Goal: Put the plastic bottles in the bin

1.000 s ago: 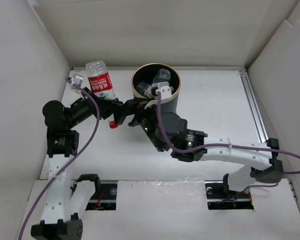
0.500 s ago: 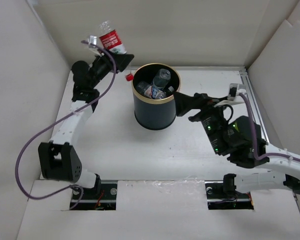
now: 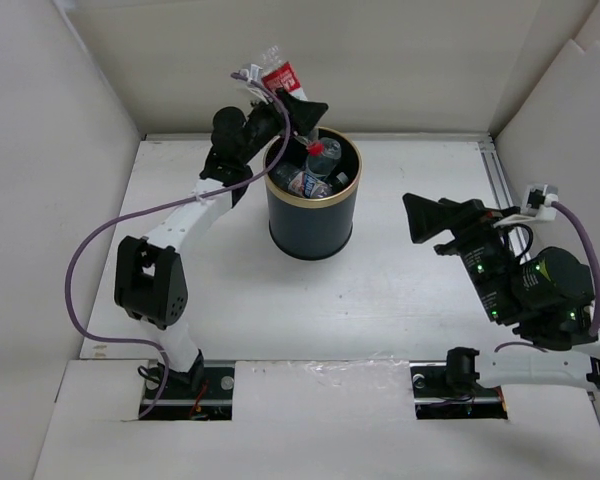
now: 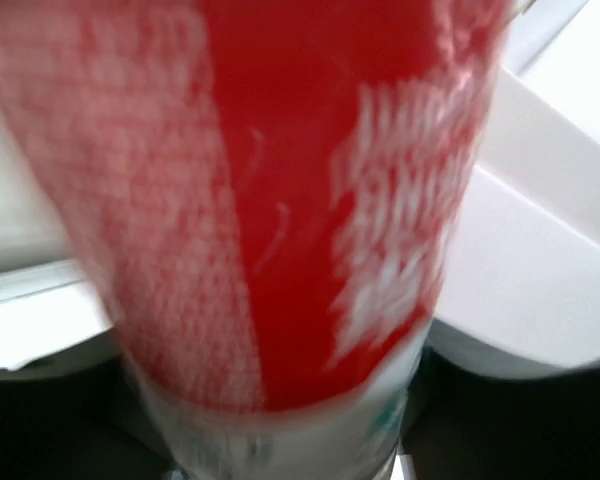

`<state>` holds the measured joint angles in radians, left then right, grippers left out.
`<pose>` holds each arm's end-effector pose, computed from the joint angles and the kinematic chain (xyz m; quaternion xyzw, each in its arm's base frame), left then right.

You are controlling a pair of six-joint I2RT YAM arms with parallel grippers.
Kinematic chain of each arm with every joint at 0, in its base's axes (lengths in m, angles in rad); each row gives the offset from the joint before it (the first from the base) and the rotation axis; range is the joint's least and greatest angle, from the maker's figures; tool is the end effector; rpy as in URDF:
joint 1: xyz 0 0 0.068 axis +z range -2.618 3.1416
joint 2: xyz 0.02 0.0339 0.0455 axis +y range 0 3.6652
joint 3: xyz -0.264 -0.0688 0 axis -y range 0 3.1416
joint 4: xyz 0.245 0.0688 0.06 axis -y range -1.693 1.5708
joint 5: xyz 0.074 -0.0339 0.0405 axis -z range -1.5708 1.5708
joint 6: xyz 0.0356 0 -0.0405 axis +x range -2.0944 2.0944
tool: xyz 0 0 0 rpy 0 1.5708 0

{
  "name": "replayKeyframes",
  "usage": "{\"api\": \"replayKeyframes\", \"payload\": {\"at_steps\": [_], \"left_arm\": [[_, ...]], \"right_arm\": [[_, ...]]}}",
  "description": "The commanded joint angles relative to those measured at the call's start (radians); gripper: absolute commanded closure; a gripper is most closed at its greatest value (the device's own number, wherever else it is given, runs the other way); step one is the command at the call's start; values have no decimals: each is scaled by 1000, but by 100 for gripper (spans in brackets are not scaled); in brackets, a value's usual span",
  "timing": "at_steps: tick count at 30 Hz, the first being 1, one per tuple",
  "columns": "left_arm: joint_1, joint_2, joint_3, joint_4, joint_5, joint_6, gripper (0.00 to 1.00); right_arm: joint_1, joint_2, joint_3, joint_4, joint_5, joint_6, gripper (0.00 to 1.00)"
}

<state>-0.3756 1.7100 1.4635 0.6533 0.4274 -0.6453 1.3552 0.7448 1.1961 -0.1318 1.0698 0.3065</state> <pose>0.3728 -0.1629 0.4154 0.1033 0.5561 -0.5006 0.6553 0.0533 0.0975 0.4819 0.1054 0.6430 0.3137 0.6907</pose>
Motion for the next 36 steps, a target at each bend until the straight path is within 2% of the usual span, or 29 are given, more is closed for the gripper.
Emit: {"api": "replayKeyframes", "payload": {"at_steps": [1, 2, 9, 13, 16, 27, 31, 36], "left_arm": [[-39, -16, 74, 5, -64, 47, 5], [-39, -16, 74, 5, -73, 47, 0], [-39, -56, 41, -18, -95, 67, 0], [-39, -127, -3, -18, -104, 67, 0], [-39, -217, -12, -85, -150, 84, 0], [-39, -628, -69, -447, -354, 222, 0], [-39, -742, -93, -726, -478, 243, 0], [-39, -910, -184, -929, -705, 240, 0]], "right_arm": [[-1, -19, 3, -75, 13, 39, 0], [-1, -28, 3, -103, 13, 51, 0], [-1, -71, 13, -161, 13, 91, 0], [-1, -81, 13, -193, 13, 91, 0], [-1, -72, 37, -247, 36, 111, 0], [-1, -81, 69, -414, 33, 180, 0], [-1, -59, 146, -577, 24, 235, 0], [-1, -25, 233, -764, -27, 256, 0]]}}
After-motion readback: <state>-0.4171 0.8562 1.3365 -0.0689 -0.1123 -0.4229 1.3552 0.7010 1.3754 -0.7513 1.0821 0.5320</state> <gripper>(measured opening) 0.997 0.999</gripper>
